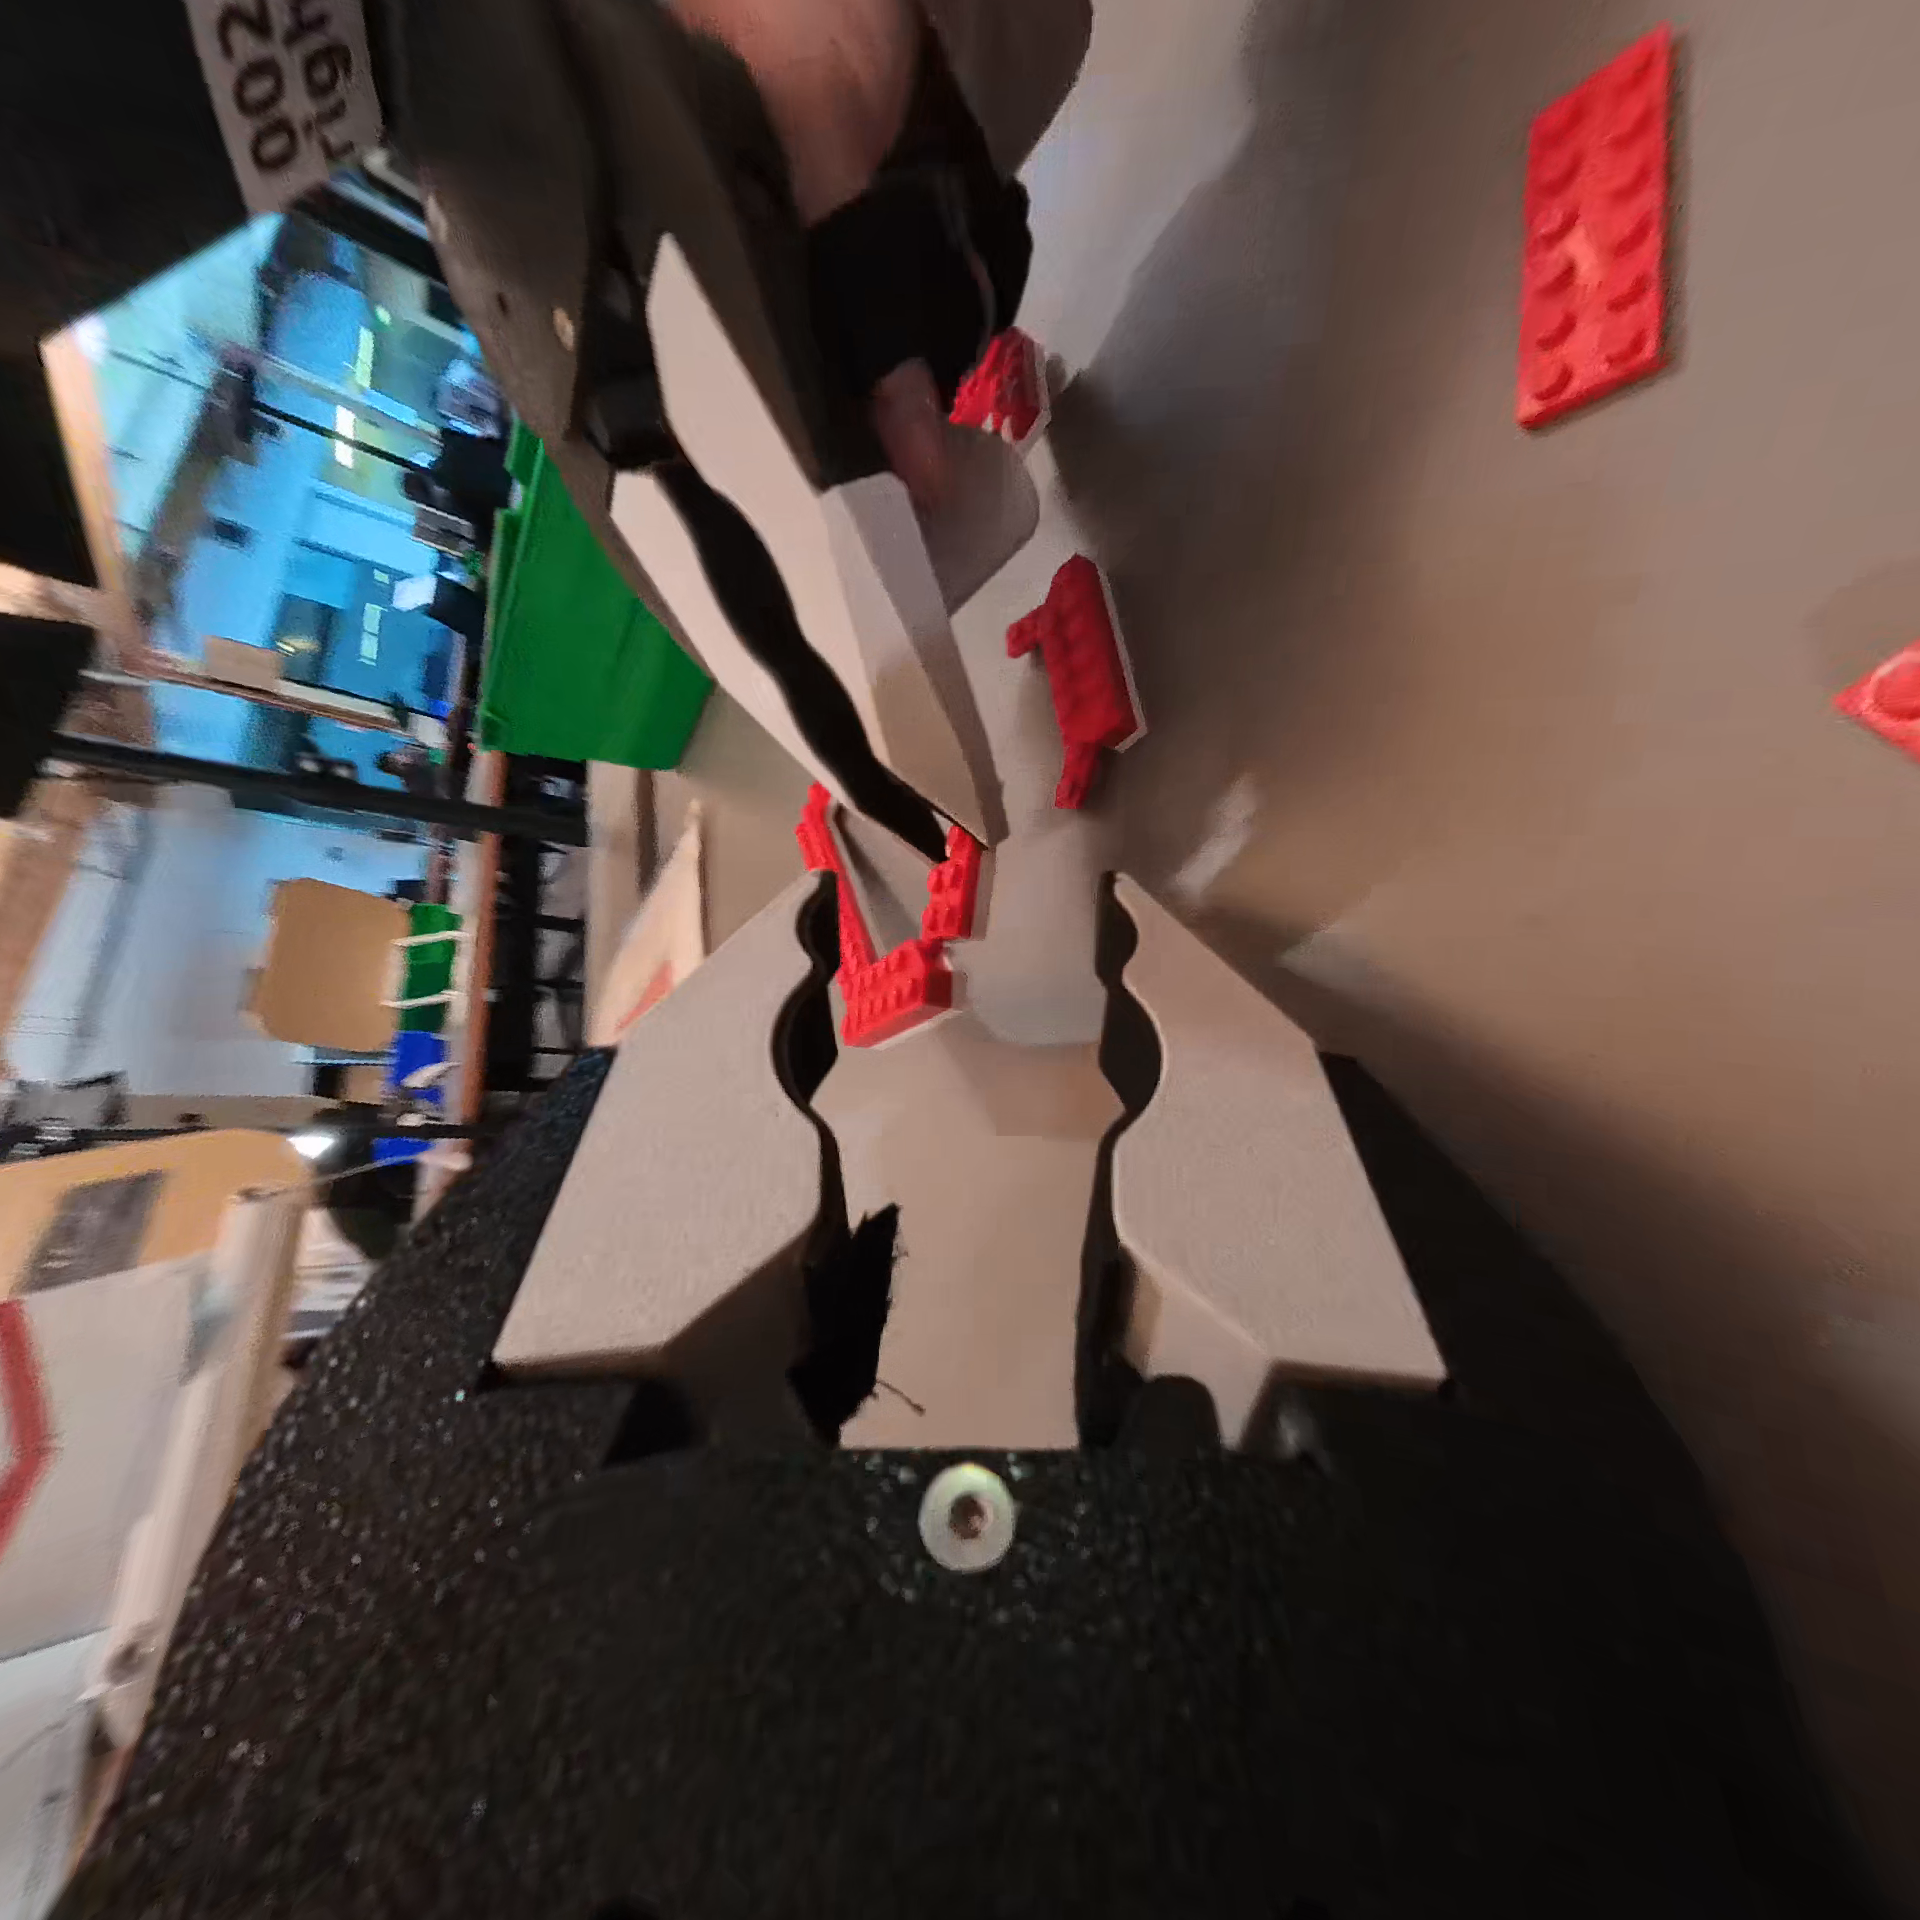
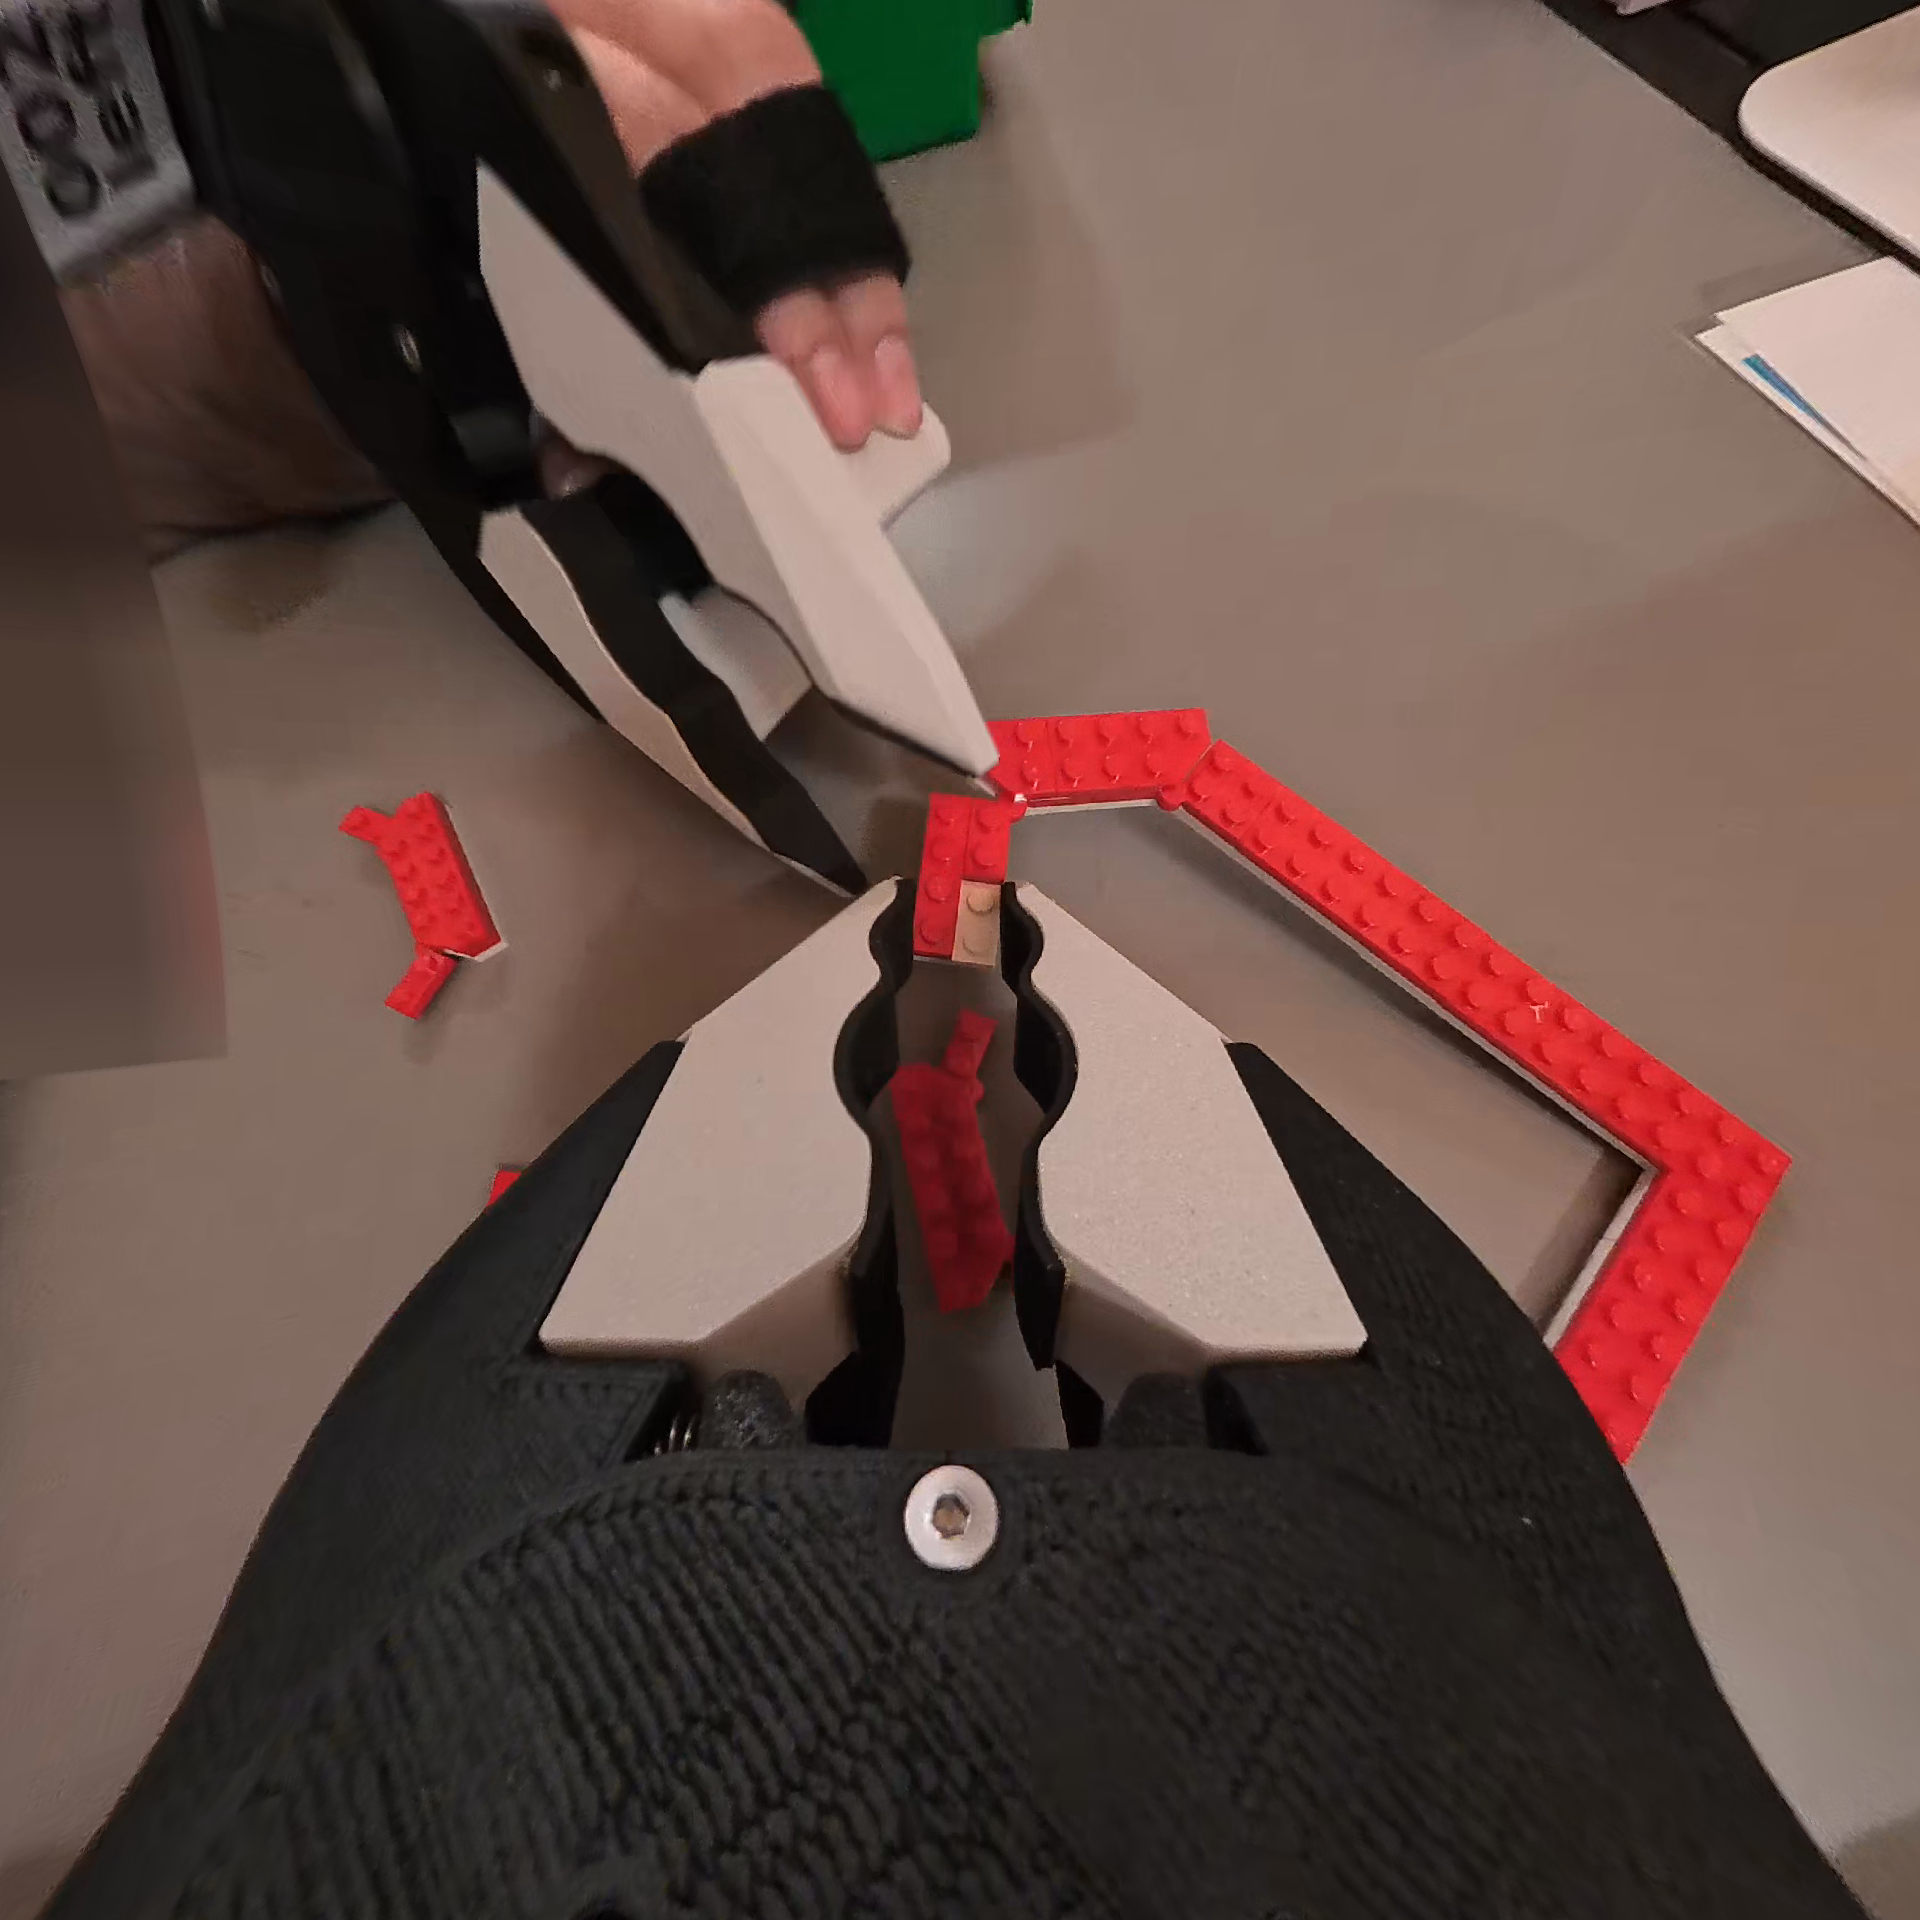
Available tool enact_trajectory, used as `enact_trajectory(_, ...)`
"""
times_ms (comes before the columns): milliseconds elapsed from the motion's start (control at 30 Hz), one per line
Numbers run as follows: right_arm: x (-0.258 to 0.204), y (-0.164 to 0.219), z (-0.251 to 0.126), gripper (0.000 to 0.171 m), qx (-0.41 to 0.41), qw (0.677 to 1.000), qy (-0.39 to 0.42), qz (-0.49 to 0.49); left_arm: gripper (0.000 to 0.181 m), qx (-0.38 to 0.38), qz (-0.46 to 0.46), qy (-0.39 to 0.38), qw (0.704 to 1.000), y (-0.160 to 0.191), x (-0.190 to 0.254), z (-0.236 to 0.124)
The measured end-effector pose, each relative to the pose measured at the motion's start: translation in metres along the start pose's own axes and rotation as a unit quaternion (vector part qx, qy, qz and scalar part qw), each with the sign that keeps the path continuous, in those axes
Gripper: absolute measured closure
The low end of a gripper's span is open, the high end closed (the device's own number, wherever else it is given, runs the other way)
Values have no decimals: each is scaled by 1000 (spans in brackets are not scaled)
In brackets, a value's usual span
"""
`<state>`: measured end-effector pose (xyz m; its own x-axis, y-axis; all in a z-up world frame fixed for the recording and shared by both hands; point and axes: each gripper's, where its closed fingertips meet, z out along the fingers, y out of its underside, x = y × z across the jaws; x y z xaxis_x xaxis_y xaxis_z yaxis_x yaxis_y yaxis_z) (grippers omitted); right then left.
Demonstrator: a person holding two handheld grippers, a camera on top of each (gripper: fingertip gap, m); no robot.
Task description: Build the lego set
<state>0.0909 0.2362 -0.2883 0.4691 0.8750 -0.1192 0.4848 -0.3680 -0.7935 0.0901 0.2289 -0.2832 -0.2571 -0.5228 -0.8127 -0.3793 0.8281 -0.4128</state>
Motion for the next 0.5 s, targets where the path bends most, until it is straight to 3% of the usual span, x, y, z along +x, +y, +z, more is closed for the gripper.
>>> enact_trajectory(367, -4, 3, 6, 155, 3, 1000, -13, -2, 175, -60, 155, -84, 983, 11, 2, 9)
enact_trajectory(433, -8, 7, 2, 133, -5, 999, -22, -35, 175, -71, 160, -73, 982, 14, 5, 10)
enact_trajectory(500, -6, 20, -7, 124, -39, 998, -10, -52, 175, -74, 176, -71, 979, 15, 7, 9)
